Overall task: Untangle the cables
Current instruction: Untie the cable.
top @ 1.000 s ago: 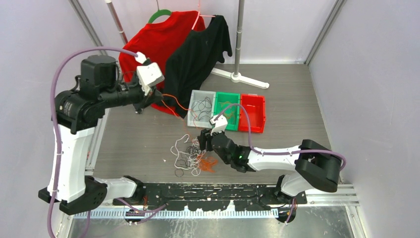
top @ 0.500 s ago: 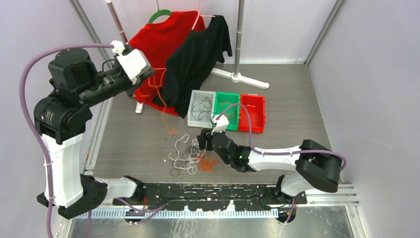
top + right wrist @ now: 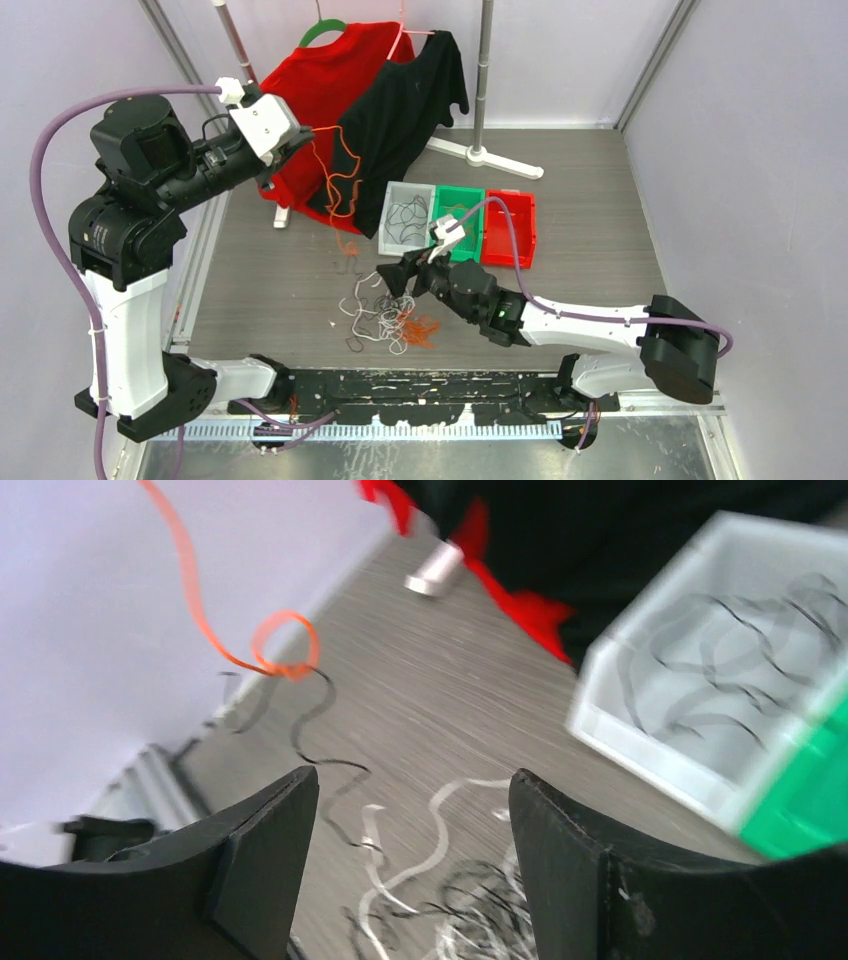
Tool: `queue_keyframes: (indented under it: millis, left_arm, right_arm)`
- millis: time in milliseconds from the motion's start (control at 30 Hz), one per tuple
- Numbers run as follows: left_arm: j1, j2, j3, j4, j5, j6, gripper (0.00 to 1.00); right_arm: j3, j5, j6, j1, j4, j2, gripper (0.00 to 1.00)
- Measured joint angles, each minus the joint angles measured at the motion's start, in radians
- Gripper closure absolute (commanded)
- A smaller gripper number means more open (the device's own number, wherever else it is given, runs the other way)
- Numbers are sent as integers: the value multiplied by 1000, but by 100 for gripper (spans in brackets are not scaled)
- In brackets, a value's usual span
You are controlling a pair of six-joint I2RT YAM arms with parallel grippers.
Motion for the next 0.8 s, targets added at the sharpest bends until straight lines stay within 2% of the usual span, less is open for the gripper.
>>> queue_keyframes:
  millis: [233, 400, 533, 667, 800]
  left_arm:
    - [0, -3, -8, 0, 13, -8, 100]
    - [0, -3, -8, 0, 33, -36, 100]
    - [0, -2, 6, -1, 52, -60, 100]
    - [0, 4, 51, -2, 61, -80, 100]
    - [0, 16, 109, -2, 63, -85, 100]
  right_arm:
    - [185, -195, -82, 16, 87, 40, 25]
    - [335, -239, -145, 20, 108, 148, 28]
    - [439, -233, -187, 19, 80, 251, 36]
    - [438, -223, -186, 13, 78, 316, 41]
    - [352, -204, -155, 11, 114, 341, 46]
